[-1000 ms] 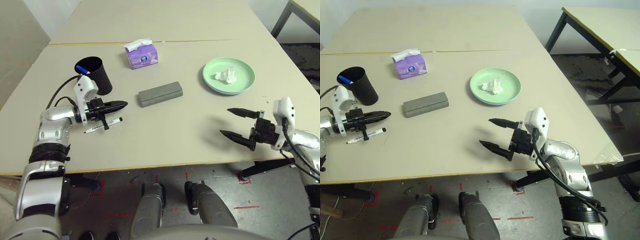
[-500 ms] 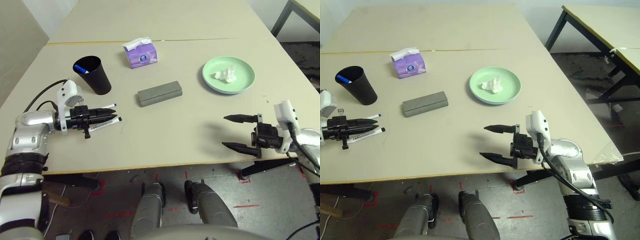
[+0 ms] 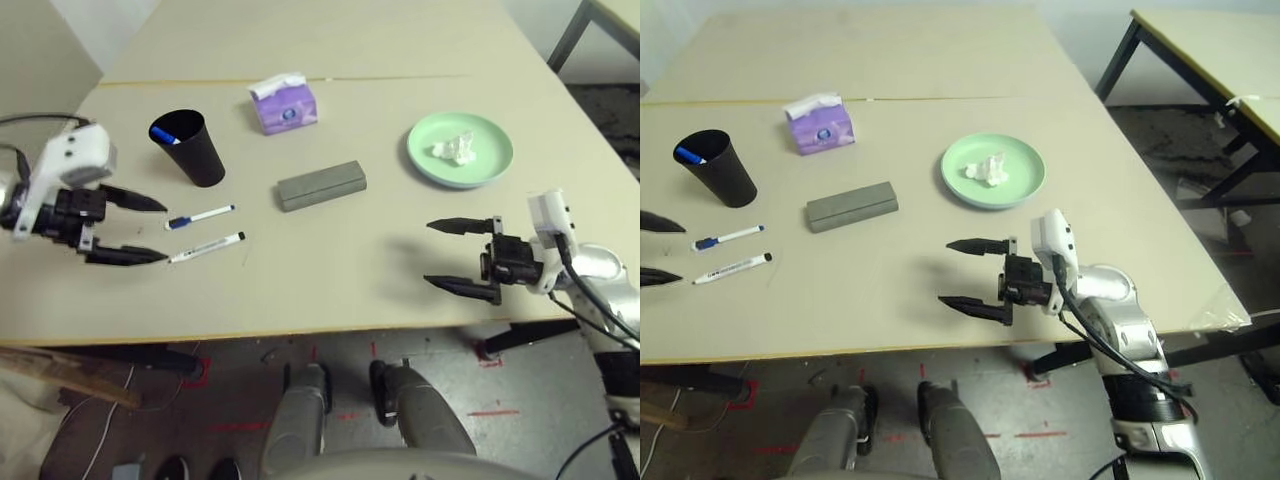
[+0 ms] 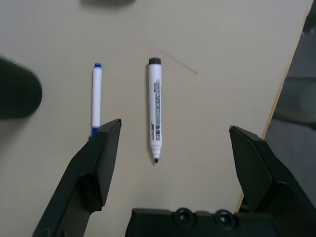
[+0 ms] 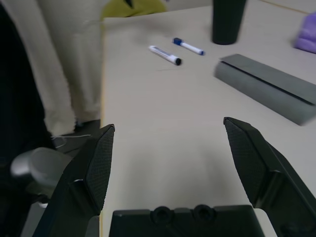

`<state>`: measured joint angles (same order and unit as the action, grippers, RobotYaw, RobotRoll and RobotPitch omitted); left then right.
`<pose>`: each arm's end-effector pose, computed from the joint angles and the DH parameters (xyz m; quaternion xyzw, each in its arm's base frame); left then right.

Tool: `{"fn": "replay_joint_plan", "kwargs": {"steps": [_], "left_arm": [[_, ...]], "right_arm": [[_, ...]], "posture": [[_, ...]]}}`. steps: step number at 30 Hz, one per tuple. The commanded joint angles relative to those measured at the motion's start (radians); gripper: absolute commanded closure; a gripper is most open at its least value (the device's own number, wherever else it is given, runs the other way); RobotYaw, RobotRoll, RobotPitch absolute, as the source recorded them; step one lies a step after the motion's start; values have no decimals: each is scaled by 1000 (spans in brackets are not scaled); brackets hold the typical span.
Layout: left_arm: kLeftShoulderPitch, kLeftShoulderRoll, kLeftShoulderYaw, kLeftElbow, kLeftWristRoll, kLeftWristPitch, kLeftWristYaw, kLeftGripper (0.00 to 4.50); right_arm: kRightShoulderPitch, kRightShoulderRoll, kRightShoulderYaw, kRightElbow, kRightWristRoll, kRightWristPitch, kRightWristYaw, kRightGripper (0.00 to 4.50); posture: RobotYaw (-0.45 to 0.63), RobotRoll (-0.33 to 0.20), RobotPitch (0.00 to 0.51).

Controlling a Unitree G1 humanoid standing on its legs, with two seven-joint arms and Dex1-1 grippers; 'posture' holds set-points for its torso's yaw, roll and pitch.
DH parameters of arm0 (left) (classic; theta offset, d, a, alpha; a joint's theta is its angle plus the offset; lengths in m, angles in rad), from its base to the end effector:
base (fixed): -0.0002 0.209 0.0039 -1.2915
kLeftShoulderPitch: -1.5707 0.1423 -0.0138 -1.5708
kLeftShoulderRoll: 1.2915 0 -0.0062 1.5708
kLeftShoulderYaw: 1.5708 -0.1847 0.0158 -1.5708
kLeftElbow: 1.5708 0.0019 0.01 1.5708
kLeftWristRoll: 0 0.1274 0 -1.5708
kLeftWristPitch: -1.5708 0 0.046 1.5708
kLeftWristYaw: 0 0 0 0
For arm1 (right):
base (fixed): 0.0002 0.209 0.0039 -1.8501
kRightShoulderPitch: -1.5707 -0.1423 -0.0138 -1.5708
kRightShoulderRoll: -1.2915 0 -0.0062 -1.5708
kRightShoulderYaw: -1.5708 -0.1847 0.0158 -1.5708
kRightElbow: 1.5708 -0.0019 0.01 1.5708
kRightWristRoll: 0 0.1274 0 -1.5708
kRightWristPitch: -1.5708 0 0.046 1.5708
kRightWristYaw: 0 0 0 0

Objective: Organize and tidy the items on the table.

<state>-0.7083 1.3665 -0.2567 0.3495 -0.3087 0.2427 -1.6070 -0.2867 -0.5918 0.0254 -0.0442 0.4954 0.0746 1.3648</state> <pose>0.2395 0.3494 0.2861 0.3422 0.3175 -0.4899 0.7363 0.2405 -0.2310 0.1373 -0.1124 -0.0559 0.6659 0.7354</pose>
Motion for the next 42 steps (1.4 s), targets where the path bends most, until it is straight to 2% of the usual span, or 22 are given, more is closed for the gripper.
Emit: {"fn": "replay_joint_plan", "kwargs": {"steps": [1,6,9,15,22,27,42], "left_arm": [[-51,-28,-103,6,43,0,-7,65],[-27,-63,-169,19,61,-19,-7,65],[5,-92,-177,55,110,-74,-7,65],[50,-160,-130,96,165,-124,-7,65],[71,-221,-77,186,257,-225,75,65],[86,-255,-46,205,279,-231,94,65],[87,-287,2,229,316,-211,54,65]], "right_arm": [[7,2,27,-33,-11,-22,9,0],[28,-5,23,-89,1,3,-30,0],[48,-18,17,-121,7,18,-45,0],[49,-26,16,-160,18,52,-75,0],[35,-29,20,-215,35,97,-102,0],[22,-22,30,-227,34,108,-109,0],[18,-14,39,-233,28,107,-116,0]], "posture": [[-78,0,213],[-107,0,215],[-119,0,221],[-119,0,230],[-114,0,229],[-108,0,223],[-120,0,211]]}}
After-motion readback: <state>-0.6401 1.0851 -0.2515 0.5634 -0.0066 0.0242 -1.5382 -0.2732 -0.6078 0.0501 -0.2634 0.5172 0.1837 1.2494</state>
